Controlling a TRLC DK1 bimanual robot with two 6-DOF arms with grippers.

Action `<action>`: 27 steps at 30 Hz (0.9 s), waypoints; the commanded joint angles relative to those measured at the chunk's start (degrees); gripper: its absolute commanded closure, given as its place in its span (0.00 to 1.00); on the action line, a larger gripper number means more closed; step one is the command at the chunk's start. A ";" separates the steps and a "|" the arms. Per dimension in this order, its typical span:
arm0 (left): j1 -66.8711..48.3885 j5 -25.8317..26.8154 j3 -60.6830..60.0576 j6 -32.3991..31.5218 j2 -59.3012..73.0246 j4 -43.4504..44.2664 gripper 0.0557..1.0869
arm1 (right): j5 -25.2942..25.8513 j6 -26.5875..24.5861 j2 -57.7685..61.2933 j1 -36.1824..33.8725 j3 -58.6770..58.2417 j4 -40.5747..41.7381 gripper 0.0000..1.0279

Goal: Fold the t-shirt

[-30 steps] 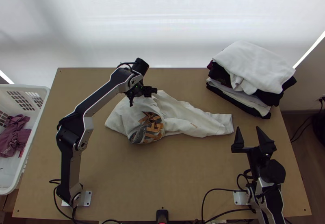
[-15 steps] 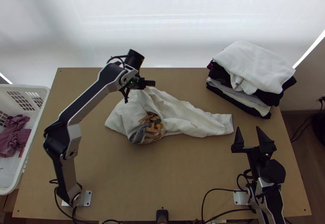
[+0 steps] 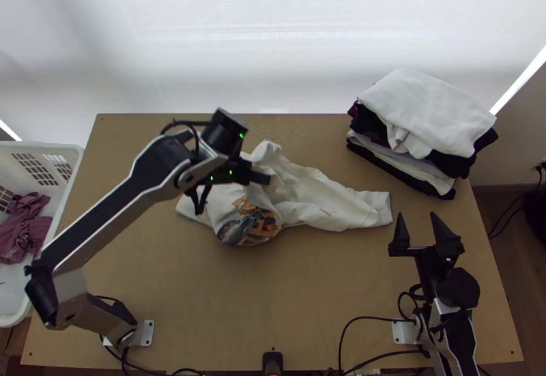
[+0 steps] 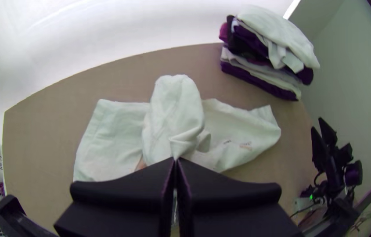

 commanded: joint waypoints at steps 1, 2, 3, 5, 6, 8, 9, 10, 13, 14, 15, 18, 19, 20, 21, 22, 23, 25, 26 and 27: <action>-3.30 2.74 -4.66 0.66 -2.41 -0.05 0.96 | -0.09 0.97 -0.27 -0.19 -1.17 0.67 0.04; -4.44 4.06 -5.54 0.66 -3.03 0.57 0.96 | -0.09 0.97 -0.27 -0.19 -1.08 0.67 0.04; -5.76 5.47 -6.42 0.66 -3.64 0.83 0.96 | -0.09 0.97 -0.27 -0.19 -1.17 0.67 0.04; -8.66 7.14 -8.53 1.36 -4.78 1.71 0.96 | -0.09 0.97 -0.27 -0.19 -1.08 0.67 0.04; -10.06 7.31 -9.85 1.71 -5.22 2.24 0.96 | -0.09 0.97 -0.27 -0.19 -1.17 0.67 0.04; -12.35 7.23 -12.40 2.15 -5.40 3.20 0.96 | -0.09 0.97 -0.27 -0.19 -1.08 0.67 0.04; -12.61 7.31 -13.54 2.15 -5.31 4.08 0.96 | -0.09 0.97 -0.27 -0.19 -1.08 0.67 0.04; -13.32 7.31 -14.51 2.15 -5.14 4.87 0.96 | -0.09 0.97 -0.27 -0.19 -1.08 0.67 0.04; -14.02 8.63 -16.26 2.24 -4.78 7.77 0.96 | -0.09 0.97 -0.27 -0.19 -1.17 0.67 0.04; -14.28 9.51 -16.35 2.33 -4.70 8.48 0.96 | -0.09 0.97 -0.27 -0.19 -1.17 0.67 0.04; -14.55 10.21 -16.35 2.59 -4.61 9.09 0.96 | -0.09 0.97 -0.27 -0.19 -1.17 0.67 0.04; -14.81 12.76 -16.35 3.12 -4.61 10.76 0.96 | -0.09 0.97 -0.27 -0.19 -1.08 0.67 0.04; -14.81 13.38 -16.35 3.12 -4.52 11.20 0.96 | -0.09 0.97 -0.27 -0.19 -1.08 0.67 0.04; -14.81 13.47 -16.35 3.12 -4.26 11.64 0.96 | -0.09 0.97 -0.27 -0.19 -1.17 0.67 0.04; -14.63 13.47 -16.26 3.12 -3.82 12.08 0.96 | -0.09 0.97 -0.27 -0.19 -1.08 0.67 0.04; -14.46 13.47 -15.74 3.12 -3.20 12.34 0.96 | -0.09 0.97 -0.27 -0.19 -1.08 0.67 0.04; -14.02 13.47 -14.59 2.94 -2.24 12.78 0.96 | -0.09 0.97 -0.27 -0.19 -1.08 0.67 0.04; -13.05 13.55 -11.08 2.15 0.14 13.05 0.96 | -0.09 0.97 -0.27 -0.19 -1.08 0.67 0.04; -12.52 13.55 -8.97 1.80 1.46 13.13 0.96 | -0.09 0.97 -0.27 -0.19 -1.08 0.67 0.04; -12.17 13.47 -6.68 1.10 2.95 13.13 0.96 | -0.09 0.97 -0.27 -0.19 -1.08 0.67 0.04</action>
